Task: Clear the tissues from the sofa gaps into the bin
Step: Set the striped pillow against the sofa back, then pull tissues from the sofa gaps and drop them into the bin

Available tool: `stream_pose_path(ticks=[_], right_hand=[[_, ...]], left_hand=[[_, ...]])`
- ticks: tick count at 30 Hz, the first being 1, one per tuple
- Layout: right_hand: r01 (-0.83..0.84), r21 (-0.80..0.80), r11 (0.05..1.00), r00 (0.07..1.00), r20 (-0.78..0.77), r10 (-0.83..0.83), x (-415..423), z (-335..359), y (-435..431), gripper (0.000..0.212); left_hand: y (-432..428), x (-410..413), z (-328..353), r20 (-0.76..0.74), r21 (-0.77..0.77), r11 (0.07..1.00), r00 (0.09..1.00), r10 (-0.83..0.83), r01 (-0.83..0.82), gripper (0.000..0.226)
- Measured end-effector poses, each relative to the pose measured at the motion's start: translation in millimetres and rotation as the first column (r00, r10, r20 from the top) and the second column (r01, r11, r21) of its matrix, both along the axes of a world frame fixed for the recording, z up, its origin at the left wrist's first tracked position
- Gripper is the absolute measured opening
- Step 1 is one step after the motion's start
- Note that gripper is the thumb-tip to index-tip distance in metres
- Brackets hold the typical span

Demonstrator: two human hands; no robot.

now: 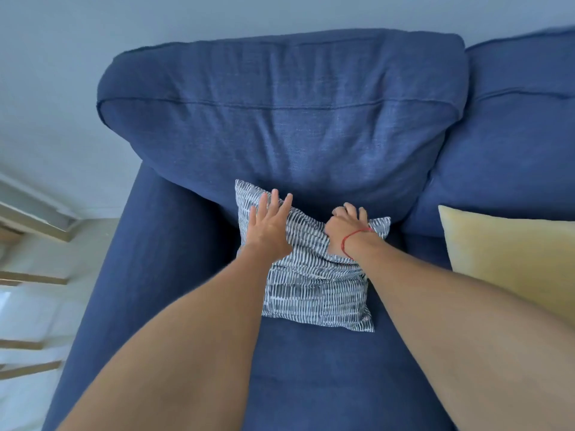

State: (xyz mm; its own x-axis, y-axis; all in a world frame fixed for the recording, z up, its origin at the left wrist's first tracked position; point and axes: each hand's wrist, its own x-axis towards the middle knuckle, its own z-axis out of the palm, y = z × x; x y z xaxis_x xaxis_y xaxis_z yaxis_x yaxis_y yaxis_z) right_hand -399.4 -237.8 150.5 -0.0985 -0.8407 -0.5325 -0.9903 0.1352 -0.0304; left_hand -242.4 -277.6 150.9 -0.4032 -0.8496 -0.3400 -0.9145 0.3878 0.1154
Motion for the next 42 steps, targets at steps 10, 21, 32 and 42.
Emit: stream_pose_path(ticks=[10,21,32,42], right_hand=[[0.021,0.316,0.949,0.987,0.143,-0.069,17.7,26.9,49.5,0.108],[-0.041,0.453,0.891,0.990,0.137,-0.023,111.0,47.5,136.8,0.105],[0.052,0.344,0.937,0.984,0.144,-0.107,150.5,25.1,173.8,0.063],[0.181,0.244,0.953,0.941,0.239,-0.240,119.5,38.0,114.5,0.052]], left_hand=[[60.6,20.9,17.2,0.416,0.104,0.994,0.907,-0.067,0.026,0.073],[169.8,114.0,22.8,0.198,0.521,0.835,0.976,0.085,-0.179,0.116],[201.8,144.9,14.4,0.142,0.565,0.792,0.973,0.183,-0.231,0.074],[132.8,131.5,19.6,0.028,0.515,0.779,0.916,0.401,-0.357,0.067]])
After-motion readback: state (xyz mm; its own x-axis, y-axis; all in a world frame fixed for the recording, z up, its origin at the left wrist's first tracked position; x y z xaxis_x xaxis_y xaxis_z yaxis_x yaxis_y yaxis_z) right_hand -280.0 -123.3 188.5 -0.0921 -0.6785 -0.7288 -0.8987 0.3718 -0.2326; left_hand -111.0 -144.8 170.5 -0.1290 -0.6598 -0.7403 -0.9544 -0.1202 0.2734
